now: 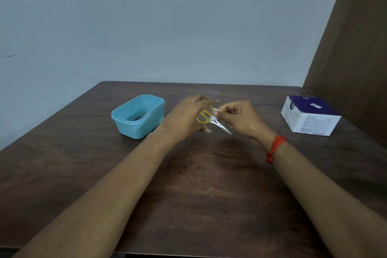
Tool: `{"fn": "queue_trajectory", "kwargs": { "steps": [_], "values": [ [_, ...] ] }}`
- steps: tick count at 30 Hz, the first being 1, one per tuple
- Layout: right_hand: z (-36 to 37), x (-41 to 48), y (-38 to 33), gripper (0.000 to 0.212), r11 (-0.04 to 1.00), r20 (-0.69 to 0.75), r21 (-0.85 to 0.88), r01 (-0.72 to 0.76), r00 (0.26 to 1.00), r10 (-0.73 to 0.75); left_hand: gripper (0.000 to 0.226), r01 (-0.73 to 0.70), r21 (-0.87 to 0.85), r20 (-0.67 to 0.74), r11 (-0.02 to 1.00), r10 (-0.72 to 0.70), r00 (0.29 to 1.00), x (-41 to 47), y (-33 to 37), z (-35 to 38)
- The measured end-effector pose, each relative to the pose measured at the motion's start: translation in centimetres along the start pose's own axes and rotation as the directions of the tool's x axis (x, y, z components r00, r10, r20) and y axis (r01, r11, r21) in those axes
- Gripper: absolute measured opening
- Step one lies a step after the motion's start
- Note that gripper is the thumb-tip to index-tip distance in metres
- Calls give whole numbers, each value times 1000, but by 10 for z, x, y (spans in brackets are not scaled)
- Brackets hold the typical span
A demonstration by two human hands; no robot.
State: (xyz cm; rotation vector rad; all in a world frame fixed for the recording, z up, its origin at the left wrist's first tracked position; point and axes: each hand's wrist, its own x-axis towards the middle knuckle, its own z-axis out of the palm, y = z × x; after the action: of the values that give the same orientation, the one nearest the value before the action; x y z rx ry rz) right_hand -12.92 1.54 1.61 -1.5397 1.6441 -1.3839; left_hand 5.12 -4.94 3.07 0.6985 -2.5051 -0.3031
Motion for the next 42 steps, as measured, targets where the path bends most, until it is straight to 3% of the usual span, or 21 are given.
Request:
{"fn": "queue_trajectory", "kwargs": {
  "steps": [4, 7, 9, 12, 15, 18, 22, 26, 33, 36, 42],
  "values": [
    [-10, -1, 0, 13, 996, -12, 79, -46, 999, 47, 64, -105, 264, 23, 959, 103, 994, 6, 11, 1],
    [-9, 1, 3, 13, 982, 0, 152, -108, 994, 109, 59, -39, 275, 16, 961, 36, 999, 4, 11, 1],
    [-9, 4, 8, 16, 968, -70, 221, -116, 989, 134, 59, 34, 274, 10, 961, -39, 999, 3, 8, -1],
    [-10, 8, 21, 18, 965, -223, 247, -86, 964, 143, 48, 122, 273, -96, 954, -99, 990, 2, 8, -13],
    [-4, 8, 32, 20, 984, -230, 172, -42, 970, 82, 32, 250, 247, -278, 936, -179, 944, 0, 9, -37],
    [0, 7, 37, 20, 994, -202, 108, -16, 979, 38, 27, 488, 321, -369, 812, -368, 854, -8, -2, -66],
    [1, 10, 44, 20, 999, -166, 44, -13, 986, 21, 47, 680, 455, -323, 576, -604, 728, -16, -26, -105],
    [5, 11, 45, 19, 1000, -151, 22, -16, 988, 19, 50, 670, 557, -176, 491, -719, 673, -14, -41, -113],
    [6, 10, 43, 20, 1000, -149, 22, -22, 989, 25, 38, 570, 685, -37, 455, -759, 650, -9, -52, -100],
    [4, 10, 45, 20, 1000, -152, 2, -19, 988, 19, 20, 509, 718, 10, 475, -738, 674, -9, -59, -91],
    [4, 10, 45, 19, 1000, -146, 8, -25, 989, 26, 15, 476, 644, 91, 599, -677, 730, -9, -70, -86]
  ]
}}
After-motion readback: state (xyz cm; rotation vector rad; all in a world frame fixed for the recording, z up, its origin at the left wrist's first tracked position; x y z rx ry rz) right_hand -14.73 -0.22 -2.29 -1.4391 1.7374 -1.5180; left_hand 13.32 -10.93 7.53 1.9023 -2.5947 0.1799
